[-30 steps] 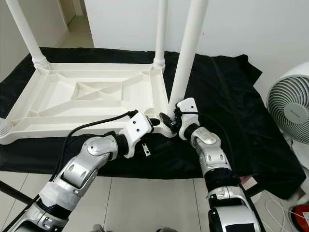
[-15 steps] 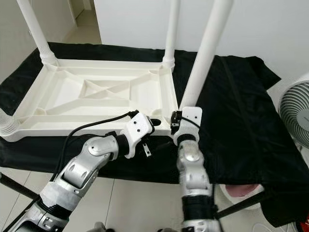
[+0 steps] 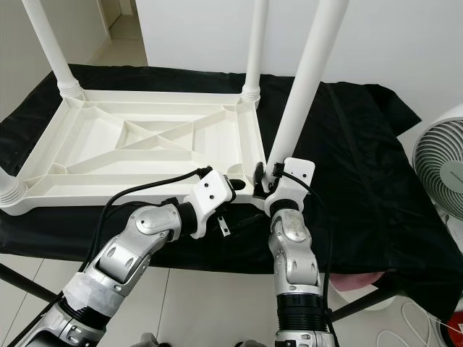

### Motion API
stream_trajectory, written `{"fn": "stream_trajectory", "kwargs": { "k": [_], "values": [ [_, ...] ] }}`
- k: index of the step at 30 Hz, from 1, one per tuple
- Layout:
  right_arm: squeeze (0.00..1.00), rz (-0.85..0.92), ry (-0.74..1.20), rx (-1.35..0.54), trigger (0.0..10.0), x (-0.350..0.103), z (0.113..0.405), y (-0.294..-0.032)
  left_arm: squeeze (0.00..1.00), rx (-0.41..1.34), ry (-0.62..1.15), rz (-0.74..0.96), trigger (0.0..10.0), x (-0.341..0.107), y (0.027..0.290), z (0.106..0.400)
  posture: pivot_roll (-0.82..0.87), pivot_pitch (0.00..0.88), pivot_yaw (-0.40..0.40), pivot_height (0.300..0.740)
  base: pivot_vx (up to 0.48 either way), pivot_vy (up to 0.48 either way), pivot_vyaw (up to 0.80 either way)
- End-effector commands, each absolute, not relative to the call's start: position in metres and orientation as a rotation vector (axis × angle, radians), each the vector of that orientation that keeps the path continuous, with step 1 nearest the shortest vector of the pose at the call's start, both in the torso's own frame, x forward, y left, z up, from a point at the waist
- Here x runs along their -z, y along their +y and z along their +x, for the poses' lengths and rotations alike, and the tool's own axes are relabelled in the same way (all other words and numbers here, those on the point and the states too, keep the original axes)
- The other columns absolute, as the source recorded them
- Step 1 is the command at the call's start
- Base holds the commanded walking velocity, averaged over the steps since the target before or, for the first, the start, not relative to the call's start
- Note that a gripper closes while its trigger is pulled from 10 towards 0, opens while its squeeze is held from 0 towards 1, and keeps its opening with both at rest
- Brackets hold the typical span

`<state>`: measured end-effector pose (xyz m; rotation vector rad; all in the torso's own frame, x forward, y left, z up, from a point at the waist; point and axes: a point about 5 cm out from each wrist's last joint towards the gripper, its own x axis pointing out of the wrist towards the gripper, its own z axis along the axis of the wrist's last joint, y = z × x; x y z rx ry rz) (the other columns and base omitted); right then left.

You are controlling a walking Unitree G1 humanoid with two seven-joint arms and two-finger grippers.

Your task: Building children table

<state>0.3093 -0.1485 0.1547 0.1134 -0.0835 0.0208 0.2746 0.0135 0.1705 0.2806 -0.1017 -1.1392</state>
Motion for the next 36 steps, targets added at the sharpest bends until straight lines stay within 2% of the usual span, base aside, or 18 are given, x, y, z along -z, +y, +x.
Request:
{"fn": "stream_trajectory", "kwargs": {
  "k": [1, 2, 3, 6, 9, 11, 14, 26, 27, 28, 29, 30, 32, 33, 36],
  "values": [
    [1.00, 0.100, -0.091, -0.125, 10.0, -0.160, 0.312, -0.147, 0.00, 1.130, -0.083, 0.282, 10.0, -0.165, 0.014, 0.275, -0.12, 0.027, -0.010, 0.740, 0.000, 0.000, 0.00],
    [0.00, 0.017, -0.082, -0.305, 10.0, -0.161, 0.316, -0.152, 0.00, 1.127, -0.084, 0.281, 10.0, -0.166, 0.014, 0.275, -0.12, 0.026, -0.005, 0.740, 0.000, 0.000, 0.00],
    [0.00, 0.017, -0.082, -0.305, 10.0, -0.161, 0.316, -0.152, 0.00, 1.127, -0.084, 0.281, 10.0, -0.166, 0.014, 0.275, -0.12, 0.026, -0.005, 0.740, 0.000, 0.000, 0.00],
    [0.00, -0.103, -0.048, -0.483, 10.0, -0.160, 0.317, -0.161, 0.00, 1.130, -0.085, 0.283, 10.0, -0.166, 0.014, 0.276, -0.13, 0.023, 0.002, 0.740, 0.000, 0.000, 0.00],
    [0.00, -0.103, -0.048, -0.483, 10.0, -0.160, 0.317, -0.161, 0.00, 1.130, -0.085, 0.283, 10.0, -0.166, 0.014, 0.276, -0.13, 0.023, 0.002, 0.740, 0.000, 0.000, 0.00],
    [0.00, -0.143, -0.032, -0.551, 10.0, -0.159, 0.318, -0.164, 0.00, 1.132, -0.089, 0.288, 10.0, -0.167, 0.014, 0.277, -0.14, 0.021, 0.007, 0.740, 0.000, 0.000, 0.00],
    [0.00, -0.233, 0.036, -0.753, 10.0, -0.150, 0.320, -0.170, 0.00, 1.130, -0.094, 0.290, 10.0, -0.169, 0.014, 0.281, -0.15, 0.018, 0.016, 0.740, 0.000, 0.000, 0.00],
    [0.00, -0.265, 0.096, -0.836, 10.0, -0.146, 0.336, -0.180, 0.00, 1.125, -0.101, 0.293, 10.0, -0.172, 0.015, 0.284, -0.15, 0.013, 0.026, 0.740, 0.000, 0.000, 0.00],
    [0.00, -0.258, 0.104, -0.834, 7.6, -0.146, 0.339, -0.182, 0.00, 1.124, -0.102, 0.295, 10.0, -0.172, 0.016, 0.284, -0.15, 0.013, 0.026, 0.740, 0.000, 0.000, 0.00],
    [0.00, -0.252, 0.113, -0.834, 3.2, -0.144, 0.341, -0.182, 0.00, 1.122, -0.102, 0.295, 10.0, -0.172, 0.016, 0.285, -0.14, 0.013, 0.025, 0.740, 0.000, 0.000, 0.00],
    [0.00, -0.252, 0.113, -0.834, 3.2, -0.144, 0.341, -0.182, 0.00, 1.122, -0.102, 0.295, 10.0, -0.172, 0.016, 0.285, -0.14, 0.013, 0.025, 0.740, 0.000, 0.000, 0.00],
    [0.00, -0.244, 0.117, -0.831, 2.5, -0.143, 0.342, -0.181, 0.00, 1.121, -0.103, 0.296, 10.0, -0.173, 0.017, 0.285, -0.14, 0.015, 0.024, 0.740, 0.000, 0.000, 0.00],
    [0.00, -0.244, 0.117, -0.831, 2.5, -0.143, 0.342, -0.181, 0.00, 1.121, -0.103, 0.296, 10.0, -0.173, 0.017, 0.285, -0.14, 0.015, 0.024, 0.740, 0.000, 0.000, 0.00],
    [0.00, -0.233, 0.118, -0.841, 0.0, -0.141, 0.342, -0.180, 0.00, 1.120, -0.103, 0.296, 10.0, -0.173, 0.017, 0.285, -0.14, 0.015, 0.024, 0.740, 0.000, 0.000, 0.00],
    [0.00, -0.210, 0.117, -0.849, 0.0, -0.139, 0.341, -0.179, 0.00, 1.118, -0.103, 0.296, 10.0, -0.172, 0.018, 0.285, -0.13, 0.018, 0.022, 0.740, 0.000, 0.000, 0.00]
  ]
}}
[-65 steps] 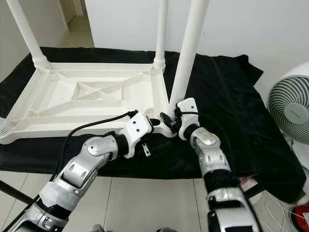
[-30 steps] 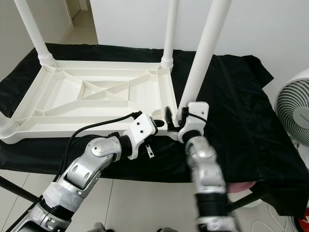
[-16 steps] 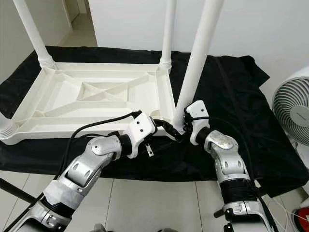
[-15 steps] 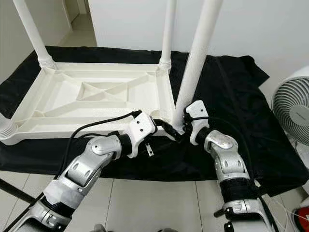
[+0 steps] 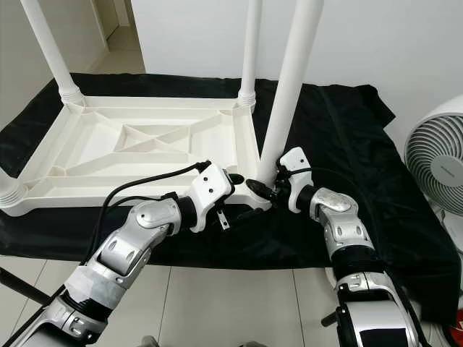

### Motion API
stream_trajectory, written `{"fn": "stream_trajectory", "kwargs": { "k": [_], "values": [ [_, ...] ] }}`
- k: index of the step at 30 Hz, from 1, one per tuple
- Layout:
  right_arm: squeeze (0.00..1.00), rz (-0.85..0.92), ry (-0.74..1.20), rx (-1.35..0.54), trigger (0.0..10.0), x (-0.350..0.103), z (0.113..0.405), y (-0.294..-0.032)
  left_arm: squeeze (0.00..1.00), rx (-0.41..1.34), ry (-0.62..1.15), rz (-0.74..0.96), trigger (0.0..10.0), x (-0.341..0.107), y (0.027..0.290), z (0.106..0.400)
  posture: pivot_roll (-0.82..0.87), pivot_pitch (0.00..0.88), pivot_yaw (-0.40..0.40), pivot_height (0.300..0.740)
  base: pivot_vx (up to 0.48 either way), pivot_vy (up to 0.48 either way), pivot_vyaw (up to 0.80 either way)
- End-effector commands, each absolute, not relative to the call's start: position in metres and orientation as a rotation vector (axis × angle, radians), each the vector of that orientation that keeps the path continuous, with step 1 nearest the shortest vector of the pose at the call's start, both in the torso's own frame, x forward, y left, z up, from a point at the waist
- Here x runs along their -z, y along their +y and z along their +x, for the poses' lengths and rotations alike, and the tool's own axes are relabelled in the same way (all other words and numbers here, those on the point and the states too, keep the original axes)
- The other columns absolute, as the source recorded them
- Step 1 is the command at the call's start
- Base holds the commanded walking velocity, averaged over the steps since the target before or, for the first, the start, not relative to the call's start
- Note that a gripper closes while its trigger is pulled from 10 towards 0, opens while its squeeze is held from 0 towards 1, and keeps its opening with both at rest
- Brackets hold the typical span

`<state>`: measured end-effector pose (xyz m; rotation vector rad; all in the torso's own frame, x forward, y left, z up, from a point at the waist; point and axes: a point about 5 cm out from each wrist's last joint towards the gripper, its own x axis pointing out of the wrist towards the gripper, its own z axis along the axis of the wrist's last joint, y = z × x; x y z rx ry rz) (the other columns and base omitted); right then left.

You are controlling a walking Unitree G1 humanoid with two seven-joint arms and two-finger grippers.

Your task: Building children table

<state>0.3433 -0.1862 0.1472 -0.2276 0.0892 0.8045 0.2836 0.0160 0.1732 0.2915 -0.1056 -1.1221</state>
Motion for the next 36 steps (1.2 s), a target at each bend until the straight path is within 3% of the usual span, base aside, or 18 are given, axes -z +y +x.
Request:
{"fn": "stream_trajectory", "kwargs": {
  "k": [1, 6, 7, 9, 10, 22, 26, 30, 36],
  "values": [
    [0.00, -0.187, 0.115, -0.856, 0.0, -0.137, 0.340, -0.178, 0.00, 1.117, -0.103, 0.295, 10.0, -0.172, 0.018, 0.285, -0.13, 0.024, 0.022, 0.740, 0.000, 0.000, 0.00],
    [0.00, -0.159, 0.099, -0.856, 0.0, -0.134, 0.339, -0.179, 0.00, 1.119, -0.101, 0.290, 10.0, -0.172, 0.017, 0.284, -0.14, 0.027, 0.023, 0.740, 0.000, 0.000, 0.00],
    [0.00, -0.170, 0.098, -0.831, 7.7, -0.134, 0.340, -0.180, 0.00, 1.121, -0.101, 0.288, 10.0, -0.172, 0.017, 0.283, -0.14, 0.031, 0.021, 0.740, 0.000, 0.000, 0.00],
    [0.00, -0.179, 0.098, -0.813, 7.7, -0.134, 0.341, -0.180, 0.00, 1.121, -0.101, 0.287, 10.0, -0.172, 0.017, 0.283, -0.14, 0.031, 0.021, 0.740, 0.000, 0.000, 0.00],
    [0.00, -0.195, 0.110, -0.789, 10.0, -0.133, 0.341, -0.180, 0.00, 1.122, -0.101, 0.286, 10.0, -0.172, 0.016, 0.283, -0.14, 0.031, 0.021, 0.740, 0.000, 0.000, 0.00],
    [0.00, -0.170, 0.083, -0.538, 10.0, -0.135, 0.338, -0.157, 0.00, 1.119, -0.093, 0.278, 10.0, -0.169, 0.016, 0.280, -0.14, 0.046, 0.005, 0.740, 0.000, 0.000, 0.00],
    [0.00, -0.100, 0.071, -0.338, 10.0, -0.137, 0.332, -0.143, 0.00, 1.121, -0.089, 0.277, 10.0, -0.168, 0.016, 0.279, -0.14, 0.044, 0.002, 0.740, 0.000, 0.000, 0.00],
    [0.00, -0.073, 0.065, 0.064, 10.0, -0.128, 0.310, -0.137, 0.00, 1.129, -0.088, 0.279, 10.0, -0.166, 0.014, 0.278, -0.15, 0.038, -0.004, 0.740, 0.000, 0.000, 0.00],
    [0.00, -0.054, 0.072, 0.105, 10.0, -0.128, 0.310, -0.141, 0.00, 1.128, -0.089, 0.283, 10.0, -0.166, 0.015, 0.279, -0.15, 0.029, -0.003, 0.740, 0.000, 0.000, 0.00]
  ]
}}
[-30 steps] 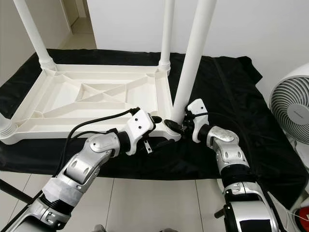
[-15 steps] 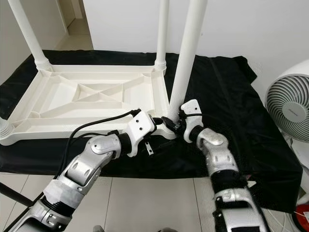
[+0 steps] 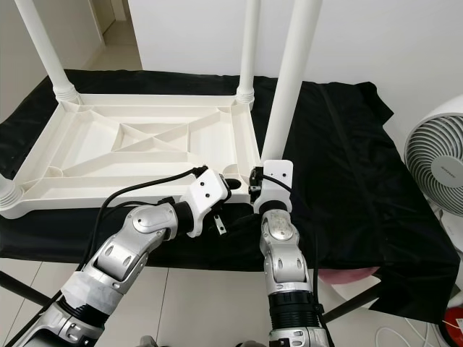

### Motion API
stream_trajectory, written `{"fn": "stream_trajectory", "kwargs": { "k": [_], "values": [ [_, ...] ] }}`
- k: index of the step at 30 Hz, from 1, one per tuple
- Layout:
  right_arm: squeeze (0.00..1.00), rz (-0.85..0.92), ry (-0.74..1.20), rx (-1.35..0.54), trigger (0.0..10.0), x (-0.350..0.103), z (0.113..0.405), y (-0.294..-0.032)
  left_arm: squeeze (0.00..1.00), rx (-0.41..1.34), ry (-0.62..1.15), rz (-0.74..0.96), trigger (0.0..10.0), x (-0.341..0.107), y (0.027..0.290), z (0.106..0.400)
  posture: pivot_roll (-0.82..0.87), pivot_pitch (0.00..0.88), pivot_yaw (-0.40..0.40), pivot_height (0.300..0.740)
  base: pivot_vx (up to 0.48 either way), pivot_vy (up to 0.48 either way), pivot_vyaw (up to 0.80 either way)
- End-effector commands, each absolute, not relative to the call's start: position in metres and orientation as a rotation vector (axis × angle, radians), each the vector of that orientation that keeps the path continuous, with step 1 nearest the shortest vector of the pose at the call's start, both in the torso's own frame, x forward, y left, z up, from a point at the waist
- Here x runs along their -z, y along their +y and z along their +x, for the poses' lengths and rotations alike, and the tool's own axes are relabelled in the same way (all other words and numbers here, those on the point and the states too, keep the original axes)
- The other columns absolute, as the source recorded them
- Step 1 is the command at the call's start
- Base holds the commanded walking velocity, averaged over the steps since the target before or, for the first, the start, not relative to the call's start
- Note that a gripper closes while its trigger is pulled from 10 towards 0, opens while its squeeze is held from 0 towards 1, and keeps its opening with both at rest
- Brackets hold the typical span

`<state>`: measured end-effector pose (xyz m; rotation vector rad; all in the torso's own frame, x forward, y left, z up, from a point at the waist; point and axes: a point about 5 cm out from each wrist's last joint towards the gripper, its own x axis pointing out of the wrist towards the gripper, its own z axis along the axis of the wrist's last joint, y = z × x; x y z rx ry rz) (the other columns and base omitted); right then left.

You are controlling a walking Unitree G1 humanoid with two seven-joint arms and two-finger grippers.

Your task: Building children table

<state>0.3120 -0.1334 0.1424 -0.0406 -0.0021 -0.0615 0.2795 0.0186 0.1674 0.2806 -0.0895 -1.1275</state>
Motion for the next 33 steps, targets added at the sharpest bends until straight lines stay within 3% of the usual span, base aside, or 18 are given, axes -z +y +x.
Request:
{"fn": "stream_trajectory", "kwargs": {
  "k": [1, 2, 3, 17, 18, 19, 27, 33],
  "values": [
    [0.05, -0.045, 0.068, 0.098, 10.0, -0.130, 0.310, -0.140, 0.00, 1.128, -0.089, 0.285, 10.0, -0.166, 0.015, 0.279, -0.15, 0.029, -0.003, 0.740, 0.000, 0.000, 0.00],
    [0.05, -0.040, 0.065, 0.091, 10.0, -0.132, 0.310, -0.139, 0.00, 1.129, -0.089, 0.286, 10.0, -0.166, 0.015, 0.279, -0.15, 0.029, -0.003, 0.740, 0.000, 0.000, 0.00],
    [1.00, -0.026, 0.061, 0.080, 10.0, -0.132, 0.310, -0.137, 0.00, 1.129, -0.089, 0.286, 10.0, -0.166, 0.016, 0.279, -0.15, 0.029, -0.003, 0.740, 0.000, 0.000, 0.00],
    [1.00, 0.003, 0.030, -0.010, 10.0, -0.142, 0.311, -0.132, 0.00, 1.126, -0.088, 0.287, 10.0, -0.166, 0.016, 0.278, -0.14, 0.023, -0.008, 0.740, 0.000, 0.000, 0.00],
    [0.79, -0.006, 0.023, -0.063, 10.0, -0.142, 0.313, -0.134, 0.00, 1.125, -0.087, 0.288, 10.0, -0.165, 0.016, 0.278, -0.14, 0.023, -0.008, 0.740, 0.000, 0.000, 0.00],
    [0.00, -0.022, 0.022, -0.127, 10.0, -0.143, 0.317, -0.138, 0.00, 1.124, -0.085, 0.289, 10.0, -0.165, 0.017, 0.279, -0.14, 0.024, -0.007, 0.740, 0.000, 0.000, 0.00],
    [0.00, -0.149, 0.018, -0.371, 10.0, -0.149, 0.332, -0.165, 0.00, 1.110, -0.063, 0.305, 10.0, -0.160, 0.030, 0.278, -0.14, 0.028, -0.005, 0.740, 0.000, 0.000, 0.00],
    [0.00, -0.210, 0.016, -0.511, 10.0, -0.150, 0.336, -0.164, 0.00, 1.105, -0.050, 0.311, 10.0, -0.159, 0.035, 0.278, -0.14, 0.034, 0.005, 0.740, 0.000, 0.000, 0.00]
  ]
}}
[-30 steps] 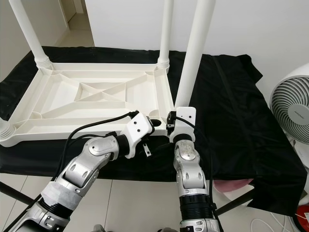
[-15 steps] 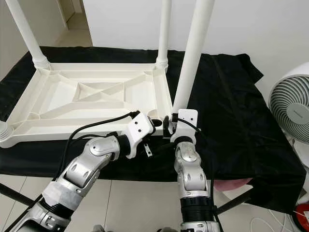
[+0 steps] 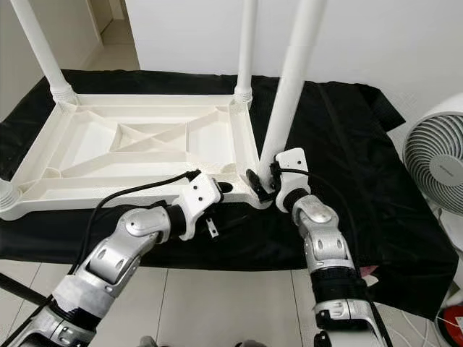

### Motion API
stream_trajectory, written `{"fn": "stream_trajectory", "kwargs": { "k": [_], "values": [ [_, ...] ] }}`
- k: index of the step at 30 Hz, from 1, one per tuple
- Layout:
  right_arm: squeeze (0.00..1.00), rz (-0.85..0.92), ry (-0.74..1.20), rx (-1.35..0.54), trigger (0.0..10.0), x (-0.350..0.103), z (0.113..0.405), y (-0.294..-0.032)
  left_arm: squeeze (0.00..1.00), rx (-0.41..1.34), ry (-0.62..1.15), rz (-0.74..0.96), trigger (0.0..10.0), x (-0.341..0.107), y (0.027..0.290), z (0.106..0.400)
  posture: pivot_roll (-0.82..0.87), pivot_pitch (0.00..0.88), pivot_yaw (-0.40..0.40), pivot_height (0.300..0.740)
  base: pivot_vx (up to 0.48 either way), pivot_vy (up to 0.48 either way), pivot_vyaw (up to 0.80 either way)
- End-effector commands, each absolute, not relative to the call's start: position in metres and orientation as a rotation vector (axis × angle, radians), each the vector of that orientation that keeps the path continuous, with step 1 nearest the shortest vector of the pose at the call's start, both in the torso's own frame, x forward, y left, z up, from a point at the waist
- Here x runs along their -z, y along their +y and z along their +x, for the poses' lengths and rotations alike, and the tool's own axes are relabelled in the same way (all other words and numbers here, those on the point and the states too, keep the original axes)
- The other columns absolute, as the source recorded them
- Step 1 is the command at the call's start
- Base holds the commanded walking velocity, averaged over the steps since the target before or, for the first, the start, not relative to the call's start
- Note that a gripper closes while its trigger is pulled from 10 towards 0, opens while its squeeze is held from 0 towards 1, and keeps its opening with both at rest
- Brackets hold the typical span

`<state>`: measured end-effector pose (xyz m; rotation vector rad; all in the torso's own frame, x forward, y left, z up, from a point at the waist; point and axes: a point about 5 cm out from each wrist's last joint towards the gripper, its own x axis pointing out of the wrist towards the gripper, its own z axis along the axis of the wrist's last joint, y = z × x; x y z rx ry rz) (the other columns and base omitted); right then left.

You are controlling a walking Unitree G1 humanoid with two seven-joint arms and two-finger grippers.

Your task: Building children table

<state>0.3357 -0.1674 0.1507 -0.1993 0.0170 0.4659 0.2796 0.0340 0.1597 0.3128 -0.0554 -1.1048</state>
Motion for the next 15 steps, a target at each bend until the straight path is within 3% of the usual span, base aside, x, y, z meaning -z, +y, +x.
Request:
{"fn": "stream_trajectory", "kwargs": {
  "k": [1, 2, 10, 11, 12, 13, 14, 15],
  "values": [
    [0.00, -0.210, 0.016, -0.511, 10.0, -0.1496, 0.3361, -0.1640, 0.00, 1.105, -0.050, 0.311, 10.0, -0.1587, 0.0351, 0.2778, -0.14, 0.034, 0.005, 0.740, 0.000, 0.000, 0.00],
    [0.00, -0.259, 0.002, -0.603, 10.0, -0.1512, 0.3392, -0.1624, 0.00, 1.111, -0.041, 0.318, 10.0, -0.1567, 0.0375, 0.2757, -0.13, 0.038, 0.012, 0.740, 0.000, 0.000, 0.00],
    [0.00, -0.268, -0.004, -0.718, 10.0, -0.1564, 0.3419, -0.1603, 0.00, 1.115, -0.042, 0.314, 10.0, -0.1588, 0.0379, 0.2738, -0.12, 0.042, 0.013, 0.740, 0.000, 0.000, 0.00],
    [0.00, -0.266, 0.005, -0.740, 8.9, -0.1545, 0.3424, -0.1614, 0.00, 1.115, -0.044, 0.313, 10.0, -0.1593, 0.0381, 0.2737, -0.12, 0.046, 0.012, 0.740, 0.000, 0.000, 0.00],
    [0.00, -0.280, 0.013, -0.746, 1.2, -0.1520, 0.3430, -0.1634, 0.00, 1.114, -0.045, 0.313, 10.0, -0.1597, 0.0381, 0.2736, -0.12, 0.046, 0.012, 0.740, 0.000, 0.000, 0.00],
    [0.00, -0.280, 0.013, -0.746, 1.2, -0.1520, 0.3430, -0.1634, 0.00, 1.114, -0.045, 0.313, 10.0, -0.1597, 0.0381, 0.2736, -0.12, 0.046, 0.012, 0.740, 0.000, 0.000, 0.00],
    [0.00, -0.282, 0.019, -0.751, 0.0, -0.1501, 0.3430, -0.1653, 0.00, 1.114, -0.046, 0.313, 10.0, -0.1601, 0.0381, 0.2731, -0.12, 0.050, 0.013, 0.740, 0.000, 0.000, 0.00],
    [0.00, -0.279, 0.024, -0.749, 0.0, -0.1484, 0.3434, -0.1673, 0.00, 1.114, -0.047, 0.313, 10.0, -0.1606, 0.0381, 0.2729, -0.12, 0.050, 0.013, 0.740, 0.000, 0.000, 0.00]
  ]
}}
